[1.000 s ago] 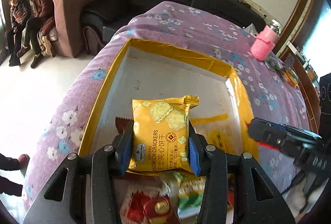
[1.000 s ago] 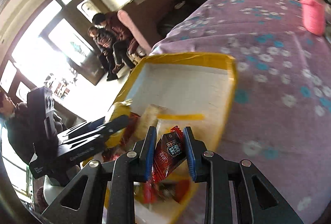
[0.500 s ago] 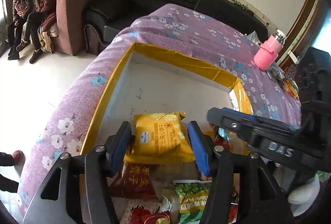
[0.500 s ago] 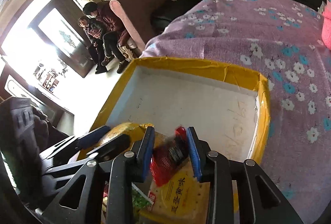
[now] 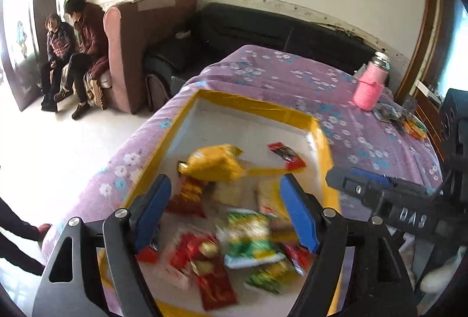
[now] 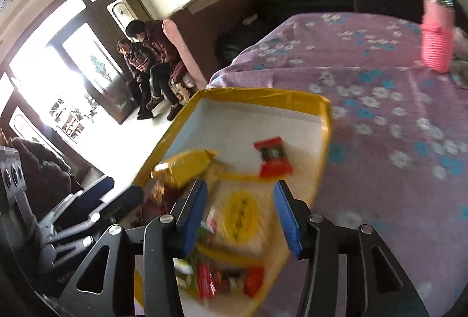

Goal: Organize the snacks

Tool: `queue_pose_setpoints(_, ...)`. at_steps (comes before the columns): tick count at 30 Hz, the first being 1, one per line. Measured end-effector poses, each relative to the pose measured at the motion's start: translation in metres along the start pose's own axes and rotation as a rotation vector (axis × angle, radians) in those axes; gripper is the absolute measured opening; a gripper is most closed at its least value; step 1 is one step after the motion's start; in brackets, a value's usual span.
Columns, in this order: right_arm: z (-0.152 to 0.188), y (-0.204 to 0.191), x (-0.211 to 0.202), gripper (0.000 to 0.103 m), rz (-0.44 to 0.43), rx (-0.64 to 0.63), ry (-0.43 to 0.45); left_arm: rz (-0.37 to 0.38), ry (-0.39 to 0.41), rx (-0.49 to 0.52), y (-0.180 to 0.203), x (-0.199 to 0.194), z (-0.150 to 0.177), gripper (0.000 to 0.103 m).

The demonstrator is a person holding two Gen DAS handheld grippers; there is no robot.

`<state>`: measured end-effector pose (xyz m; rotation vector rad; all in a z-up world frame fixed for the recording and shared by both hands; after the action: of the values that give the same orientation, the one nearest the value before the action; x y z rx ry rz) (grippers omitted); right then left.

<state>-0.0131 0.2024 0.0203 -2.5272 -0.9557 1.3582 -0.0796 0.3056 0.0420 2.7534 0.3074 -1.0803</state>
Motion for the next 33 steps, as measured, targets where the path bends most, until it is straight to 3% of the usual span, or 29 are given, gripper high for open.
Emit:
queue_pose_setpoints(11, 0.072, 0.053, -0.092, 0.057, 0.135, 0.041, 0.156, 0.009, 0.028, 0.098, 0.069, -0.042, 0.026, 0.078)
queue_pose_setpoints(18, 0.096, 0.065, -0.128, 0.06, 0.232, -0.032, 0.218, 0.011, 0.044, 0.168, 0.107, -0.06, 0.032, 0.078)
queue_pose_setpoints(24, 0.107, 0.068, -0.144, 0.063, 0.236, -0.045, 0.239, 0.013, 0.054, 0.211, 0.128, -0.071, 0.039, 0.08)
queue_pose_setpoints(33, 0.114, 0.063, -0.149, 0.063, 0.239, -0.052, 0.246, 0.011, 0.085, 0.214, 0.127, -0.084, 0.04, 0.082)
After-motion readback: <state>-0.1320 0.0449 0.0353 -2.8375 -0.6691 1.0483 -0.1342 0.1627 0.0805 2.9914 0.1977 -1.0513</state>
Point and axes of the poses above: each gripper's, at about its wrist camera, not at the fingertips, and x roughly the way its jaws point, y to its right, z to its underside, the point moved 10 cm from there along x, roughly the way its jaws point, and after that the axes turned 1 degree about -y, right-handed, at the moved point
